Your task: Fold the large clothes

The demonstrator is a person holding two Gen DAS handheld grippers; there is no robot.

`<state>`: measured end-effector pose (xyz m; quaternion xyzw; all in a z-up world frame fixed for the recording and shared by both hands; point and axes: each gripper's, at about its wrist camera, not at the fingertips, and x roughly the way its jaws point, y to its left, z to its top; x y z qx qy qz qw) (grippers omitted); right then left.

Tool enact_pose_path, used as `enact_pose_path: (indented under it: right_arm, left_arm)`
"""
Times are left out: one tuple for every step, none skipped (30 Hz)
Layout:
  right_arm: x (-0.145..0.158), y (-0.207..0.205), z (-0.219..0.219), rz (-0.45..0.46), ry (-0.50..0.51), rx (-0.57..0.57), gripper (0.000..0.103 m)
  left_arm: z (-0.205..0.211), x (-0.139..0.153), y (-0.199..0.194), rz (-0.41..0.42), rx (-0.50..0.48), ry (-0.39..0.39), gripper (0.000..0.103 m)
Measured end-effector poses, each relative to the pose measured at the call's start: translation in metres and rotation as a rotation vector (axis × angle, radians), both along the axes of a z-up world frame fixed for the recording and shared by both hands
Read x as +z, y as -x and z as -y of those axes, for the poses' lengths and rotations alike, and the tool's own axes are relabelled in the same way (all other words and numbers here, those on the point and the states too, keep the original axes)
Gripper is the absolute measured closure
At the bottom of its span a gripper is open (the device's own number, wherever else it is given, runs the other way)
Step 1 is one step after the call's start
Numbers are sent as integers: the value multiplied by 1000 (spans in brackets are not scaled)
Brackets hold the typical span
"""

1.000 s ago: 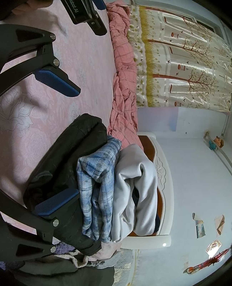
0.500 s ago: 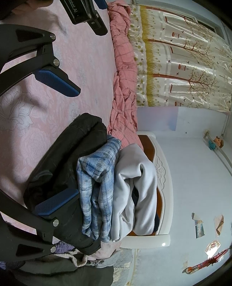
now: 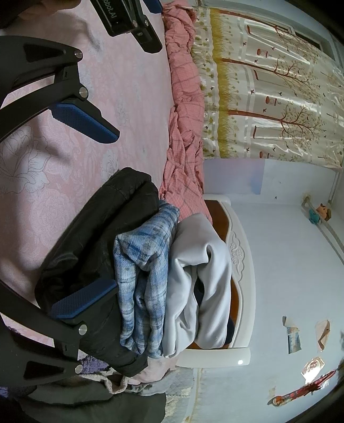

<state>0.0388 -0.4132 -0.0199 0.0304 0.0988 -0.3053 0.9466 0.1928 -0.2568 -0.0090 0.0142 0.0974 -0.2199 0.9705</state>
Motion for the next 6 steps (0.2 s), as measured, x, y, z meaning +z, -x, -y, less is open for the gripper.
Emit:
enact_pose_path:
  right_arm:
    - [0,0,0,0,0,0,0]
    - [-2,0,1,-1,-1,1,0]
    - [-3,0,3,-2,-1,1,0]
    - [-3,-1,4,-1,0,2,0]
    - [-2,-1,4,-1,0,3,0]
    - [-2,-1,5,-1,0,3,0]
  left_arm:
    - [0,0,0,0,0,0,0]
    - [0,0,0,0,0,0,0]
    - [0,0,0,0,0,1,0]
    - [0,0,0,2,0,2,0]
    - [-1,0,0,4,0,3,0]
    - [-1,0,0,5,0,2,0]
